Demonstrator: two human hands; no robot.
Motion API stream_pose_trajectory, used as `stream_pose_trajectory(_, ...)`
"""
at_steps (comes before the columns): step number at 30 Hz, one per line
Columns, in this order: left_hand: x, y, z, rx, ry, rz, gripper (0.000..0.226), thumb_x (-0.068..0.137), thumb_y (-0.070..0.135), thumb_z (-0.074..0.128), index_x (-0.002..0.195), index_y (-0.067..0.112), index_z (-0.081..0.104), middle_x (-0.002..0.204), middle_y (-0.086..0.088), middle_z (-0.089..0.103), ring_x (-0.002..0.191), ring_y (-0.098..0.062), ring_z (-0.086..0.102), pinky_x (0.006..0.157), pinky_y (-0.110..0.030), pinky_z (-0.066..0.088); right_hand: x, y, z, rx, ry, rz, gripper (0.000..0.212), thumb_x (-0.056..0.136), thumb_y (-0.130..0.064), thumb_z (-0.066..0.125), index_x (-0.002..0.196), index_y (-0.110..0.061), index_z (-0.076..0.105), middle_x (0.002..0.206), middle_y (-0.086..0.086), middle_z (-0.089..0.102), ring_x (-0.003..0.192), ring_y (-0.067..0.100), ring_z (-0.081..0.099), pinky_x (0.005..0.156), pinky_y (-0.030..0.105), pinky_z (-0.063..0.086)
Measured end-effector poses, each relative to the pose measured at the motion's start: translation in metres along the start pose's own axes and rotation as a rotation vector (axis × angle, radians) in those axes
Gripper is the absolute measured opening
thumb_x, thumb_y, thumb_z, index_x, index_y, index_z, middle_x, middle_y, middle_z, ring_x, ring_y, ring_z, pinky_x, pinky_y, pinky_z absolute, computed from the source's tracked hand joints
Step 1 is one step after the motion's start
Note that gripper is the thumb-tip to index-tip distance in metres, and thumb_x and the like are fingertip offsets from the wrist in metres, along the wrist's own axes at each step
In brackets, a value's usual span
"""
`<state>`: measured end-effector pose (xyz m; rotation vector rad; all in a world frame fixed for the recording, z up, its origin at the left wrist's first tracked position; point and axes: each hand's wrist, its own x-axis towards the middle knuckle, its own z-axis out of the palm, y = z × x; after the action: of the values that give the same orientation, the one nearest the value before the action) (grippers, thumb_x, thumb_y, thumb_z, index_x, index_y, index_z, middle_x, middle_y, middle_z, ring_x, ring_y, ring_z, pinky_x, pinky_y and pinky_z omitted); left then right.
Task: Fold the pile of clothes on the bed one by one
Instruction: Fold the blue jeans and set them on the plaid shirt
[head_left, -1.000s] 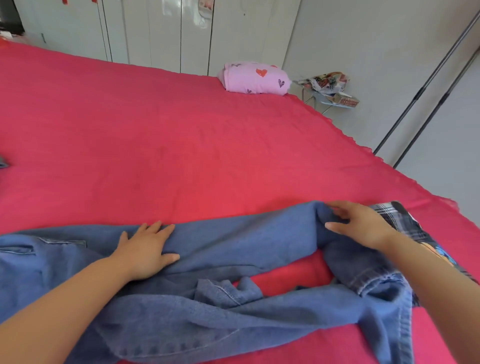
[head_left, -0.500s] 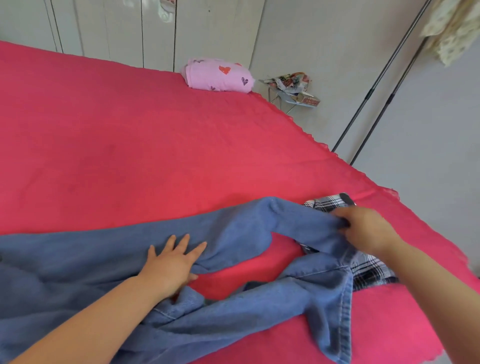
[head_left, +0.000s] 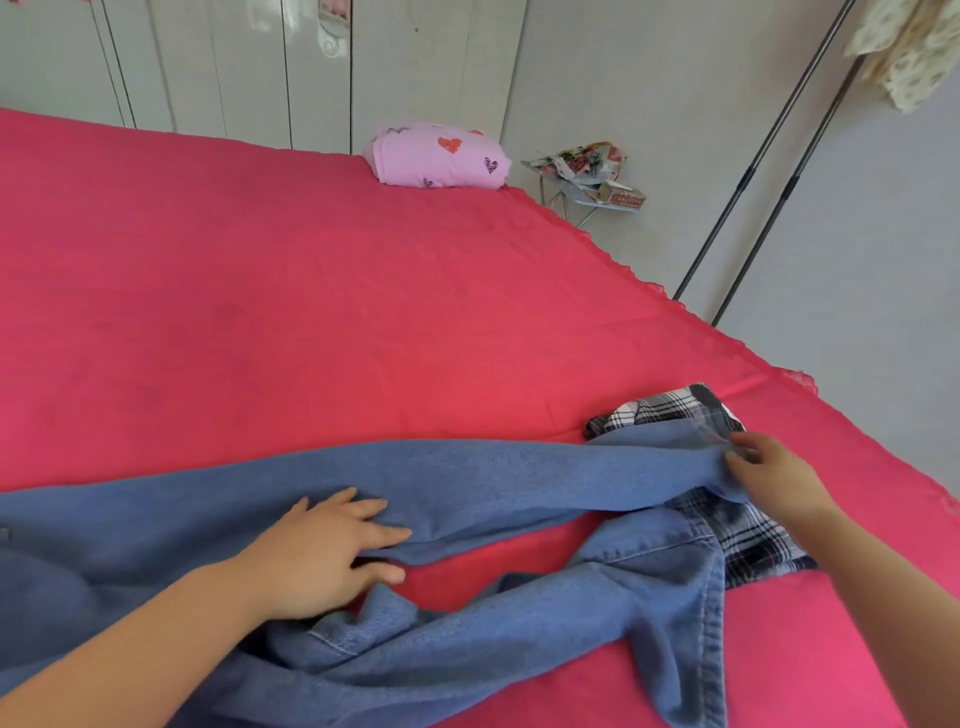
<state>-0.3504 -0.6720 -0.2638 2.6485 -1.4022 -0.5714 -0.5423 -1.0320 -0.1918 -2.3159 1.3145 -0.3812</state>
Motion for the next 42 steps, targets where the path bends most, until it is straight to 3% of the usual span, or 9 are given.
stream_pose_trajectory(3,0.007,-0.012,-0.011,-0.268,0.342,0.021,0.088,0.063,0.087,0.021,0.101,0.026,0.071,0.118,0.010,0.061,0.116,-0.009,0.052,0.099,-0.018,0.033,0.008,-0.004,0.004,0.088,0.026,0.069,0.045,0.092,-0.037,0.052,0.121,-0.002,0.057,0.115,0.018,0.061,0.101,0.033,0.054,0.084,0.038,0.040)
stream_pose_trajectory(6,0.022,-0.038,-0.016,-0.212,0.602,-0.041,0.040,0.088,0.034,0.051,0.115,0.008,0.065,0.116,-0.009,0.063,0.109,-0.028,0.058,0.099,-0.027,0.036,0.017,-0.010,-0.003,0.205,0.034,0.025,0.031,0.086,-0.015,0.064,0.115,-0.004,0.061,0.103,0.014,0.061,0.092,0.026,0.053,0.078,0.032,0.038)
stream_pose_trajectory(11,0.030,-0.076,-0.022,-0.062,0.408,-0.384,0.045,0.099,0.031,0.034,0.142,0.020,0.035,0.144,-0.003,0.042,0.132,-0.024,0.039,0.109,-0.047,0.028,0.033,-0.015,-0.038,0.690,0.085,-0.102,0.040,0.081,0.016,0.052,0.091,-0.022,0.061,0.075,-0.015,0.072,0.073,-0.003,0.065,0.070,0.010,0.052)
stream_pose_trajectory(14,0.028,-0.089,-0.020,-0.027,0.241,-0.507,0.040,0.100,0.040,0.024,0.125,0.026,0.051,0.134,0.001,0.053,0.122,-0.022,0.048,0.104,-0.044,0.032,0.032,-0.031,-0.057,0.828,0.068,-0.178,0.042,0.083,0.018,0.045,0.091,-0.021,0.057,0.065,-0.018,0.069,0.065,-0.005,0.064,0.063,0.006,0.050)
stream_pose_trajectory(25,0.018,-0.090,-0.031,-0.136,0.778,-0.546,0.021,0.093,0.019,0.051,0.090,0.011,0.070,0.095,-0.014,0.069,0.094,-0.036,0.060,0.077,-0.041,0.039,0.048,-0.052,-0.045,0.345,0.250,-0.073,0.038,0.081,-0.008,0.066,0.117,-0.020,0.062,0.102,0.011,0.066,0.092,0.022,0.058,0.086,0.031,0.042)
stream_pose_trajectory(30,0.026,-0.087,-0.003,-0.016,0.615,-0.439,0.048,0.078,0.027,0.071,0.121,0.007,0.061,0.119,-0.016,0.062,0.111,-0.037,0.057,0.088,-0.056,0.042,0.044,-0.023,0.006,0.051,0.083,0.027,0.035,0.088,-0.021,0.062,0.116,-0.002,0.059,0.109,0.022,0.064,0.093,0.036,0.058,0.079,0.041,0.044)
stream_pose_trajectory(33,0.020,-0.072,-0.003,0.139,0.568,-0.157,0.063,0.081,0.058,0.043,0.126,0.017,0.057,0.126,-0.011,0.060,0.112,-0.035,0.059,0.088,-0.056,0.045,0.042,-0.007,0.023,-0.011,0.055,0.002,0.033,0.091,-0.027,0.056,0.103,0.004,0.062,0.101,0.029,0.064,0.084,0.038,0.056,0.074,0.043,0.043)
stream_pose_trajectory(38,0.010,-0.049,0.009,0.105,0.062,0.058,0.094,0.040,0.090,-0.022,0.128,0.058,-0.013,0.142,0.021,-0.024,0.132,-0.012,-0.028,0.108,-0.035,-0.014,0.043,-0.002,0.023,-0.044,0.178,-0.003,0.036,0.088,-0.027,0.061,0.087,0.009,0.062,0.079,0.029,0.060,0.076,0.042,0.055,0.062,0.036,0.033)
stream_pose_trajectory(42,0.008,-0.055,0.006,0.155,0.023,0.044,0.093,0.053,0.085,0.001,0.139,0.051,-0.006,0.154,0.018,-0.011,0.141,-0.008,-0.019,0.112,-0.034,-0.010,0.054,-0.013,0.014,0.024,0.260,0.031,0.034,0.084,-0.018,0.066,0.111,0.001,0.060,0.104,0.027,0.064,0.099,0.042,0.058,0.077,0.040,0.041)
